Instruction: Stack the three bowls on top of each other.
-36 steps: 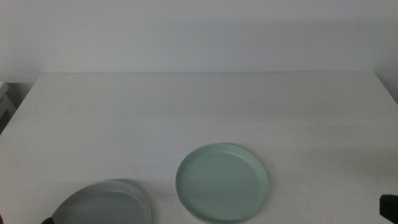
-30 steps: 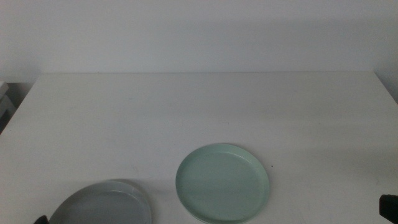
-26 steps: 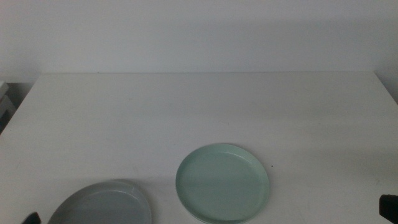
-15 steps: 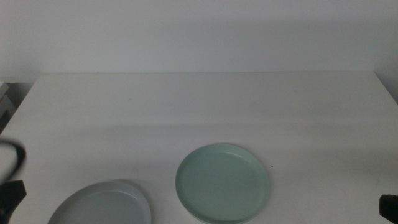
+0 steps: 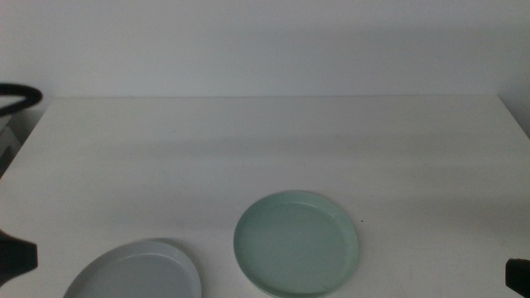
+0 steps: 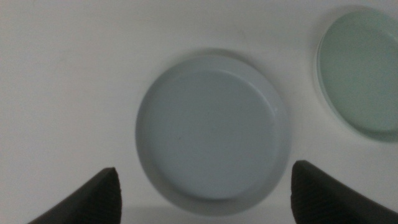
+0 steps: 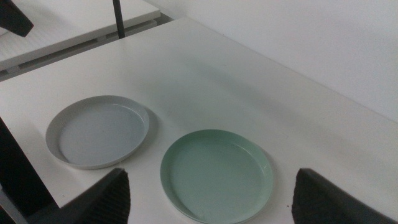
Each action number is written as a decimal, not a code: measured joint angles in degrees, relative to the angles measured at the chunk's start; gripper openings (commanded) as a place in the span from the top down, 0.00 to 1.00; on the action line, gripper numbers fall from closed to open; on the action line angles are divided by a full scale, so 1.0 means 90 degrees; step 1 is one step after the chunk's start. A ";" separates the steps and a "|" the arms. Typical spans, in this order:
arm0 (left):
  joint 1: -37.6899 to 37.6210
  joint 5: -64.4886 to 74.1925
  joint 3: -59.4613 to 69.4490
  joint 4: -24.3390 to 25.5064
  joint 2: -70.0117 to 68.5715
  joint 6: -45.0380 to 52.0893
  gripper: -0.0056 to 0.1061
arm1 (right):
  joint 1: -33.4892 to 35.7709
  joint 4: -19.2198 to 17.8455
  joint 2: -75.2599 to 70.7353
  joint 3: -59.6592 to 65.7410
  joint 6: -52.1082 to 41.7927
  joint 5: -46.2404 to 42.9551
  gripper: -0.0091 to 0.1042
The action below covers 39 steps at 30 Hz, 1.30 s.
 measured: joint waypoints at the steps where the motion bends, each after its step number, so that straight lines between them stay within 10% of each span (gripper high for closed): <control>1: 0.0006 -0.0045 0.0000 -0.0002 0.0000 -0.0052 0.14 | 0.0000 0.0000 0.0000 0.0000 0.0000 0.0000 0.32; 12: 0.0012 -0.0061 0.0021 0.0532 0.1359 0.0162 0.14 | 0.0000 0.0000 0.0000 0.0000 0.0000 0.0000 0.32; 32: 0.0486 -0.1431 0.0021 -0.0067 0.5428 0.1996 0.15 | 0.0000 0.0000 0.0000 0.0000 0.0000 0.0000 0.32; 39: 0.0486 -0.1652 0.0021 -0.0080 0.6240 0.2007 0.29 | 0.0000 0.0000 0.0000 0.0000 0.0000 0.0000 0.32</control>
